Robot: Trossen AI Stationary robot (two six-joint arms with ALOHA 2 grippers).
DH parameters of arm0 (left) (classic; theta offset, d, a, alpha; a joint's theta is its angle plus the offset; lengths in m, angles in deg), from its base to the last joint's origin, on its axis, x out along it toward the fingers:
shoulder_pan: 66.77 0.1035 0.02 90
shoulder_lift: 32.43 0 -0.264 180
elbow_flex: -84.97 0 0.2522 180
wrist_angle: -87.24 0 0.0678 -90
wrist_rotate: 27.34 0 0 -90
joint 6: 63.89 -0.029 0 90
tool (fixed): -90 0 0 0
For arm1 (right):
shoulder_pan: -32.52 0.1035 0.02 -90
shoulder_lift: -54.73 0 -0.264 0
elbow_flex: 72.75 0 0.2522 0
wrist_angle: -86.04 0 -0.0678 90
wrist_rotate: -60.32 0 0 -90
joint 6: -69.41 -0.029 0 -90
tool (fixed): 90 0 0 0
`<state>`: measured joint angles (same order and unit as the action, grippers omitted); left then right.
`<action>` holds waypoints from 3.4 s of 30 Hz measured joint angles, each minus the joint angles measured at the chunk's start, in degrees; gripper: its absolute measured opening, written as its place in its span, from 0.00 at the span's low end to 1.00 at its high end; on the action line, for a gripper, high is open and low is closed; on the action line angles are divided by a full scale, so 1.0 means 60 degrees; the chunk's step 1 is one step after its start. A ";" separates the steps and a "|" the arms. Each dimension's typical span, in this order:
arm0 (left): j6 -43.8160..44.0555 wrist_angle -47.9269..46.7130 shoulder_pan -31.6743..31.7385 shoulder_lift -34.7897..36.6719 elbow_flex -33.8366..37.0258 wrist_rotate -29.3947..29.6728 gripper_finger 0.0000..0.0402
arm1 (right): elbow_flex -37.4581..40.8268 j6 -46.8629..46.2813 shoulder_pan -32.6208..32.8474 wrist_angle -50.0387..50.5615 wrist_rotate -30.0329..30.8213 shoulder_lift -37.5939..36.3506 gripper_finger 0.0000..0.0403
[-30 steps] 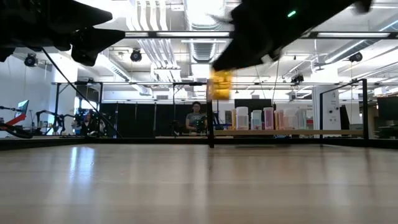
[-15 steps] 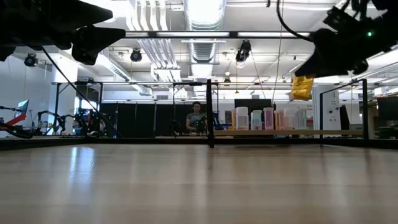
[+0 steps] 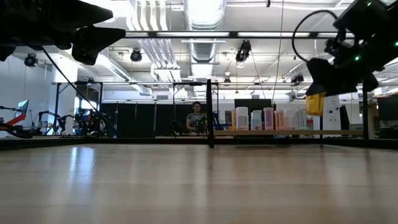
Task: Pick and place medicine bottles onto shelf by color
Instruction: Put the orange pill bottle on the shelf, then return to Home Position
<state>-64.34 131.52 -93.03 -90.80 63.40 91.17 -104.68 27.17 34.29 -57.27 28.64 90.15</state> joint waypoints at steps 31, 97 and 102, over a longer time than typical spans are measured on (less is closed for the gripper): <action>0.0000 0.0000 0.0000 -0.0001 0.0000 0.0000 0.62 | 0.0174 -0.0029 -0.2483 -0.1670 -0.0979 0.2203 0.53; 0.0128 -0.2312 0.5064 0.0580 -0.0302 -0.6690 0.00 | 0.0236 0.8141 -0.1162 -0.6526 -1.2515 0.1228 0.03; 0.0011 -0.2336 0.5703 0.1554 0.0011 -0.6673 0.00 | 0.0877 0.8142 -0.2000 -0.6553 -1.3020 -0.0107 0.03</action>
<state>-64.27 117.51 -58.81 -81.48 63.46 51.13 -99.42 76.03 22.29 -96.59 -49.48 89.51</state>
